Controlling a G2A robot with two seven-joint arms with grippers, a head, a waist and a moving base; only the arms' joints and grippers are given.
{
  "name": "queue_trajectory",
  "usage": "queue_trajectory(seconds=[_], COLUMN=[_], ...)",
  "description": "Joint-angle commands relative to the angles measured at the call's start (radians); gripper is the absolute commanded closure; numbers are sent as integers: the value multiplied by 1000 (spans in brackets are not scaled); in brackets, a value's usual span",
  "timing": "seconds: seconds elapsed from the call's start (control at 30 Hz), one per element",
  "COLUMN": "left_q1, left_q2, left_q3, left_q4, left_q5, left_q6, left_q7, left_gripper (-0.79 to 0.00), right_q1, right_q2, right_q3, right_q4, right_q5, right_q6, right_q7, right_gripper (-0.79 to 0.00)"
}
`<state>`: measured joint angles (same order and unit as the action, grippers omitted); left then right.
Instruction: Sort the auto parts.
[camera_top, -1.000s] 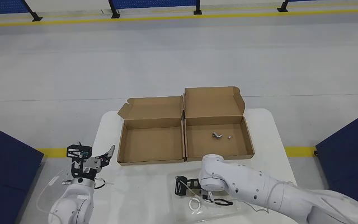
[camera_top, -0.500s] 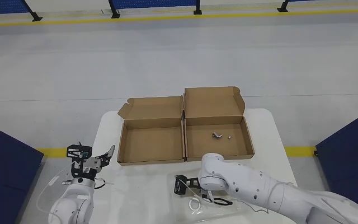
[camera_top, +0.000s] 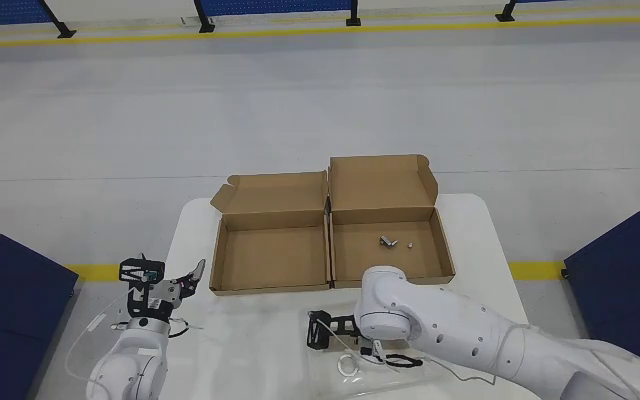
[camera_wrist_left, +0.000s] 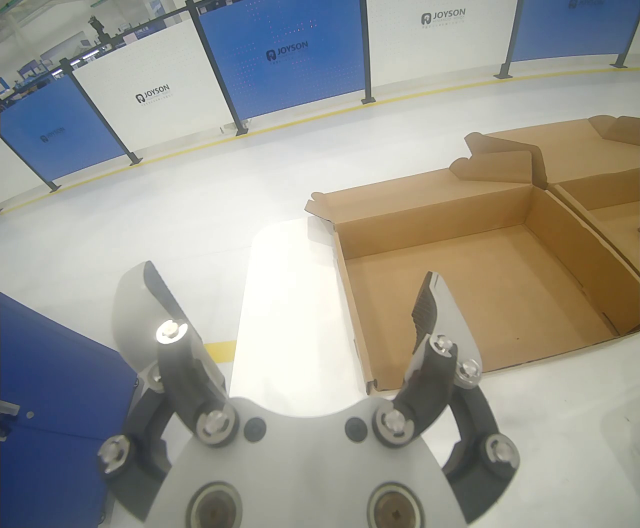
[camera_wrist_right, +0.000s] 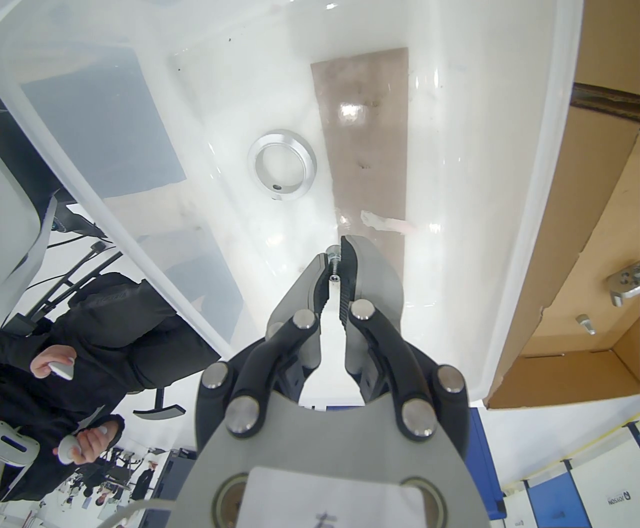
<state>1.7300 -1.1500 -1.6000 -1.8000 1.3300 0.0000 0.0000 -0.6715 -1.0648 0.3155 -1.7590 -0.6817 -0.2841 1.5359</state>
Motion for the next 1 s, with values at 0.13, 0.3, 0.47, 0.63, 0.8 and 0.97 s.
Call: queue_trajectory(seconds=[0.13,0.3,0.47,0.63,0.8,0.97], left_q1=[0,0,0,0,0,0], left_q2=[0,0,0,0,0,0], left_q3=[0,0,0,0,0,0], left_q4=[0,0,0,0,0,0], left_q5=[0,0,0,0,0,0], left_q6=[0,0,0,0,0,0], left_q7=[0,0,0,0,0,0], left_gripper=[-785,-785,-785,-785,-785,-785], right_q1=[-10,-28,-88,-113,-113,-122], right_q2=[7,59,138,207,207,207], right_q3=[35,178,321,334,334,336], right_q4=[17,50,102,126,126,124], right_q5=[29,217,465,658,658,664], right_q6=[2,-64,-118,-152,-152,-151], right_q7=[-63,-72,-118,-152,-152,-173], right_gripper=[0,0,0,0,0,0])
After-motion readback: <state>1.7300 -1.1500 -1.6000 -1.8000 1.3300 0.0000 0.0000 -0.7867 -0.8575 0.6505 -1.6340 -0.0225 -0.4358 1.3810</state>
